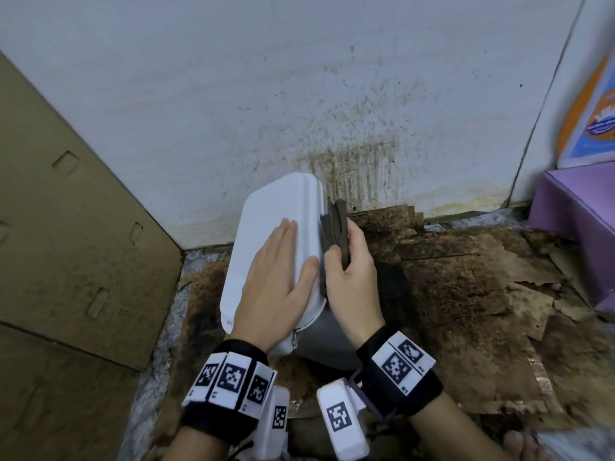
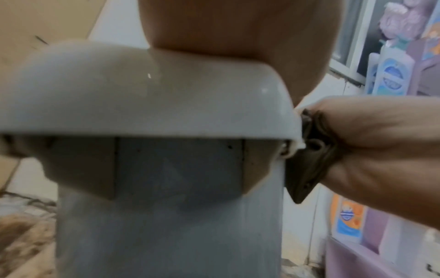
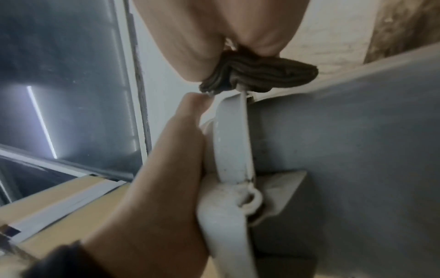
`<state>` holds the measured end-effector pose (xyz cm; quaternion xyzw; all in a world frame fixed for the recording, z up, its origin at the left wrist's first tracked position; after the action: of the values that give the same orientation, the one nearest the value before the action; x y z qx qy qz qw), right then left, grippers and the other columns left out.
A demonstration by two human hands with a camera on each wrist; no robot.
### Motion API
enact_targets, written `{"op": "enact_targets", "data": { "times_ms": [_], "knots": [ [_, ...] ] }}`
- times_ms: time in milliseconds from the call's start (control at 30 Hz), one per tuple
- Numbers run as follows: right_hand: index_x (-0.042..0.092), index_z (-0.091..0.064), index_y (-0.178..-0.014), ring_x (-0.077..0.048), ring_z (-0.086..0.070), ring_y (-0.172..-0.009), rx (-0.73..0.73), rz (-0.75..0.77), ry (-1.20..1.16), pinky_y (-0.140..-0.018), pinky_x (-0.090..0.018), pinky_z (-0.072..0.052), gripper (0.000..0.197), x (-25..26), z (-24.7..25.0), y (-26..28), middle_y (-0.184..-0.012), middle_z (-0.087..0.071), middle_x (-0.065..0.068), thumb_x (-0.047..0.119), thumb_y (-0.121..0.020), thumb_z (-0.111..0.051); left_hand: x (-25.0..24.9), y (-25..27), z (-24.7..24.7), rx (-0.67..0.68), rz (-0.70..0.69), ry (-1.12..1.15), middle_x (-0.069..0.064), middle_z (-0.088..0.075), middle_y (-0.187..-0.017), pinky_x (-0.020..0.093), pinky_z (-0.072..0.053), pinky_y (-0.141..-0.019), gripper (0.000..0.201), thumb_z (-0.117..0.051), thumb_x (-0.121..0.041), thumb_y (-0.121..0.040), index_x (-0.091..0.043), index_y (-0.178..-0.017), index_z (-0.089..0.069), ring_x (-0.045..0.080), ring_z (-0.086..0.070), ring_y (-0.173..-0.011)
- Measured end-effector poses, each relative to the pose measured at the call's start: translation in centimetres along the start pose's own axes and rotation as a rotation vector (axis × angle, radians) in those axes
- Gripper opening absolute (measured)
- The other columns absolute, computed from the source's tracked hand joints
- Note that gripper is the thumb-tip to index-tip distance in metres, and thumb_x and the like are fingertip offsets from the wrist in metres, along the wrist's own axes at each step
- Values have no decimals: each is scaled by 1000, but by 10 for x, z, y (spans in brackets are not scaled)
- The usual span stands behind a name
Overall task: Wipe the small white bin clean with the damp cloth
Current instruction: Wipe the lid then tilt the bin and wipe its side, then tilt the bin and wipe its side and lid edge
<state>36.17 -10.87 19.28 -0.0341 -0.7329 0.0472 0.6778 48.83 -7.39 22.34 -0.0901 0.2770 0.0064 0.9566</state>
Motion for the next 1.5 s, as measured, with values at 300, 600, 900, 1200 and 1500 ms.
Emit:
{"op": "enact_targets", "data": {
  "times_ms": [300,600,900,1200,1500],
  "knots": [
    [38,-43,-143,-9,-56,-118,48,23,202,-102,-40,-49,43,7,27,-5,-132,-56,6,32,-101,-45,-23,-3,1,-61,194,763,-19,-36,-157,18,-28,-111,42,-40,-32,-108,-37,-150,-39,-6,-33,-140],
    [47,-45,-137,-17,-56,-115,79,-96,298,-98,-45,-52,51,-4,63,-16,-129,-51,-3,58,-88,-54,14,8,22,-201,300,369,-8,-44,-140,39,-39,-109,36,-43,-32,-104,-27,-139,-46,15,-42,-134],
    [34,-38,-142,-20,-54,-121,153,-186,505,-100,-50,-49,96,-1,75,-18,-128,-56,4,79,-63,-68,27,20,-18,44,522,395,-4,-53,-131,46,-52,-97,84,-52,-83,-79,-36,-145,-31,22,-58,-115],
    [31,-43,-133,-14,-59,-112,73,-207,427,-95,-44,-53,84,4,78,-5,-123,-58,7,69,-65,-75,25,19,-12,26,442,574,-23,-62,-113,35,-57,-87,63,-67,-65,-84,-39,-135,-42,2,-66,-100],
    [21,-27,-151,-16,-40,-126,-307,-168,269,-103,-36,-41,97,6,58,62,-126,-41,4,54,-75,-79,25,-4,11,244,271,489,-27,-63,-127,38,-61,-85,68,-66,-76,-78,-58,-140,-43,4,-68,-107]
  ]
}}
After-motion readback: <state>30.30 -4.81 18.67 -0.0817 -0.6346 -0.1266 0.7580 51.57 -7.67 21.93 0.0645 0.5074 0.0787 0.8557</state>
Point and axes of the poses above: each hand's wrist, its own y-axis away from the middle knuckle, its own z-axis out of the back of the hand, x = y × z, the point moved 7 cm from there along -y, towards the middle knuckle
